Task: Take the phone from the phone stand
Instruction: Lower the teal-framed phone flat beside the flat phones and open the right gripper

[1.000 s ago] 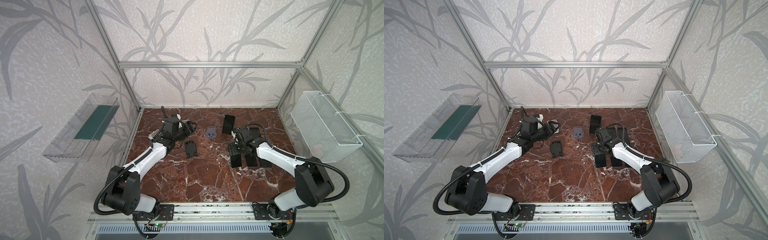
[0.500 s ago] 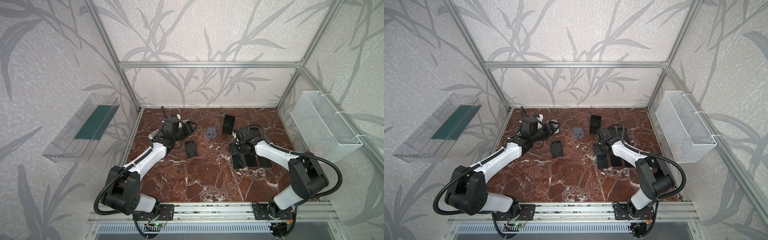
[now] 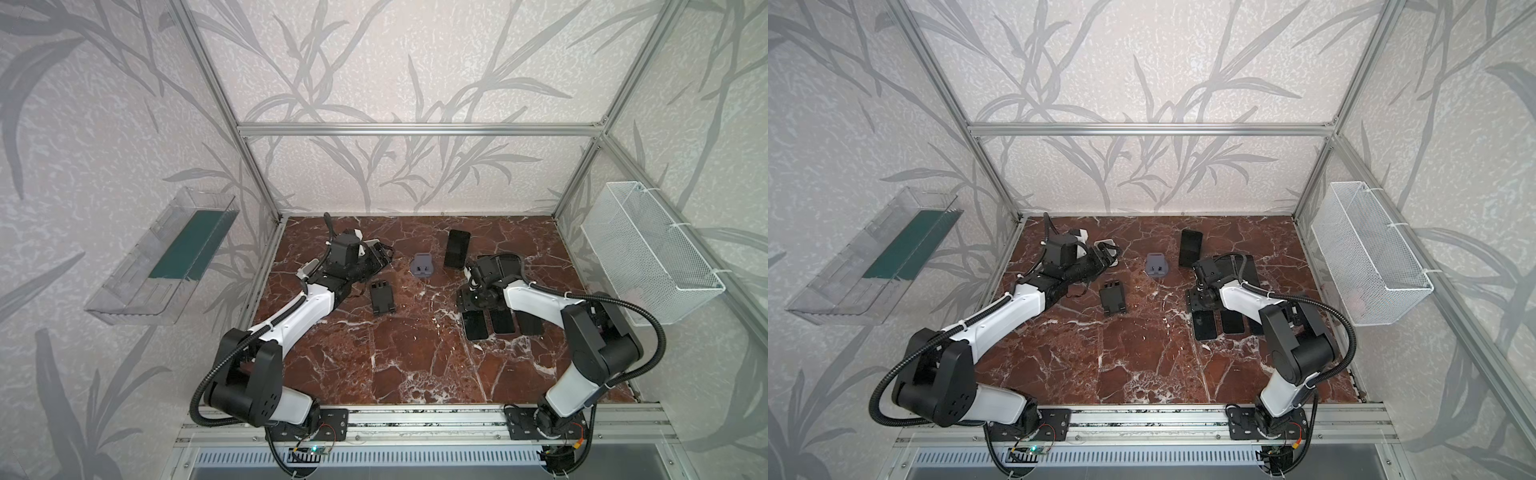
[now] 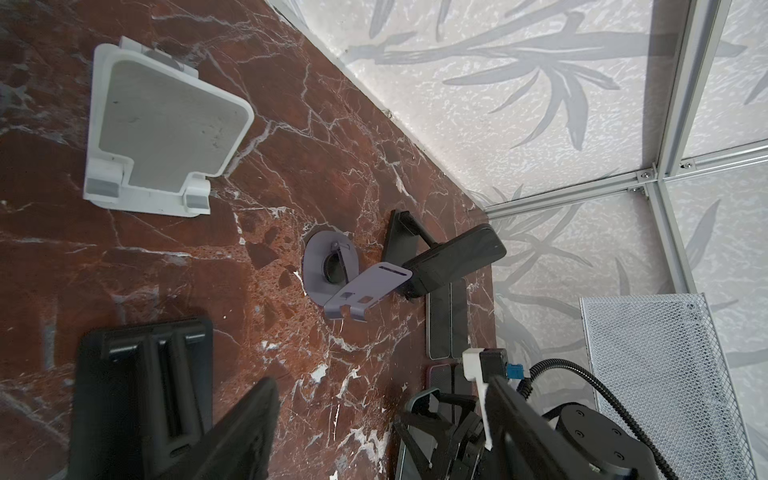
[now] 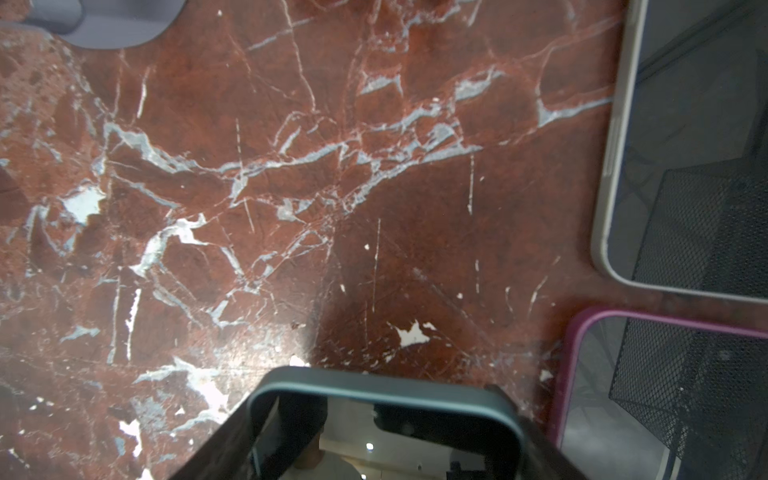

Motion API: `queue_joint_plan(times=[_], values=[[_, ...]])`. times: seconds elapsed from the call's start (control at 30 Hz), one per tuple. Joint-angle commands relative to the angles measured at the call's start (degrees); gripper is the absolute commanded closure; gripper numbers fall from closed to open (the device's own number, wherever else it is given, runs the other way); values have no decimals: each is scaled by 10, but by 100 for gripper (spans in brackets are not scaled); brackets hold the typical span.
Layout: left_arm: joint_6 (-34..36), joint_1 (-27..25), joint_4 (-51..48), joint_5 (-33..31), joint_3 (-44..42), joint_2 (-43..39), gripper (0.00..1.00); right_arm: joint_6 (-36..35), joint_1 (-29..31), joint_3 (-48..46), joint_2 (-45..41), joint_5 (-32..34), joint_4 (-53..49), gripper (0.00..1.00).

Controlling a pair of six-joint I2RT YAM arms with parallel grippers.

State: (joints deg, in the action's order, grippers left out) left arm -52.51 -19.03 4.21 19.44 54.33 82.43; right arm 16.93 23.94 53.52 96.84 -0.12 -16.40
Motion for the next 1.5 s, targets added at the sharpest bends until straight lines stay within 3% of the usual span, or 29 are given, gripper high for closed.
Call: queue_joint_plan(times=[0.0,0.4,0.93,1.47], values=[[3,-1,-3,2,18,4,21,-16,-10,-10,6,-2,14,33],[4,-1,-5,1,19,8,21,-14,-10,11,43,4,-8,29],[3,-2,-6,0,19,8,21,-14,-7,-12,18,4,-9,22],[0,-3,-3,5,19,7,22,-14,-4,-9,17,20,-21,22]])
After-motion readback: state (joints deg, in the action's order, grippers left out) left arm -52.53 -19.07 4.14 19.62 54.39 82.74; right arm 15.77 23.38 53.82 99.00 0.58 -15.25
